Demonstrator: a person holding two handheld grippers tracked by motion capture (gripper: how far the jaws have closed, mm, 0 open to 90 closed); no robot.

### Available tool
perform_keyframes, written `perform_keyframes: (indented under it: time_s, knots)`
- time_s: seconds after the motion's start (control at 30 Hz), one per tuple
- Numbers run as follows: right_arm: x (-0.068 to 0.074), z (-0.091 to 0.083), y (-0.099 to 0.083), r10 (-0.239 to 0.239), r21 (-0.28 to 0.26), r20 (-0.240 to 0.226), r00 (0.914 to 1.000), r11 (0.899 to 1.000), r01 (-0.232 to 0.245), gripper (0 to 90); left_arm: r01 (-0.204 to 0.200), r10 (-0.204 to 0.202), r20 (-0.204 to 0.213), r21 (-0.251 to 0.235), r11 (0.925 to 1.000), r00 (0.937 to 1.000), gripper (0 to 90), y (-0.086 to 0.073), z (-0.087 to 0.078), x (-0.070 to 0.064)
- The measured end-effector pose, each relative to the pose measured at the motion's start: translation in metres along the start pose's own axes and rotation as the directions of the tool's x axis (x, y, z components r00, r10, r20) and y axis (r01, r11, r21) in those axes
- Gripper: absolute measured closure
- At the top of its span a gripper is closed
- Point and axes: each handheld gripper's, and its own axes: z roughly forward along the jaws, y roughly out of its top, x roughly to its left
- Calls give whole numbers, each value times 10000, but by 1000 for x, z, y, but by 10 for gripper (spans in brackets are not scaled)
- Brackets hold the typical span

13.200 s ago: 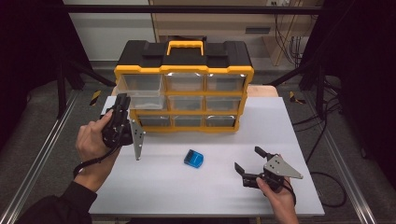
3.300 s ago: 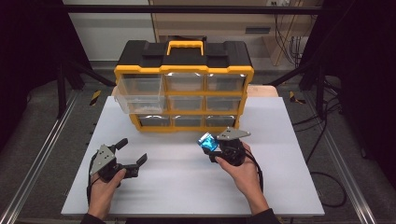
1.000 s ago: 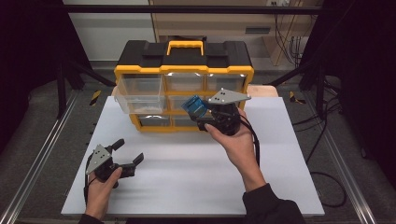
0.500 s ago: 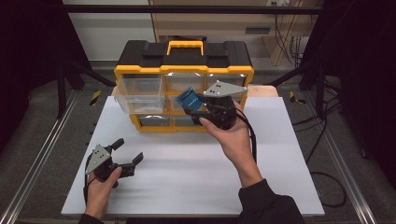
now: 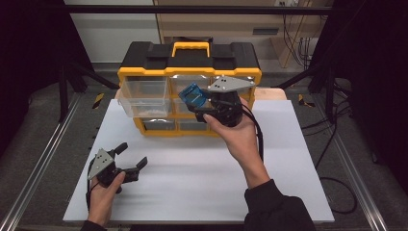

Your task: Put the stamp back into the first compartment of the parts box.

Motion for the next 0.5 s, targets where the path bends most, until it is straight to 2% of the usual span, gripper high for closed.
perform_keyframes:
  time_s: [0.5]
  knots:
    - [-1,3,14,221,-327,-266,9994,9992,-230,422,7,-7,20,-48,10000,10000,33,1,0,0]
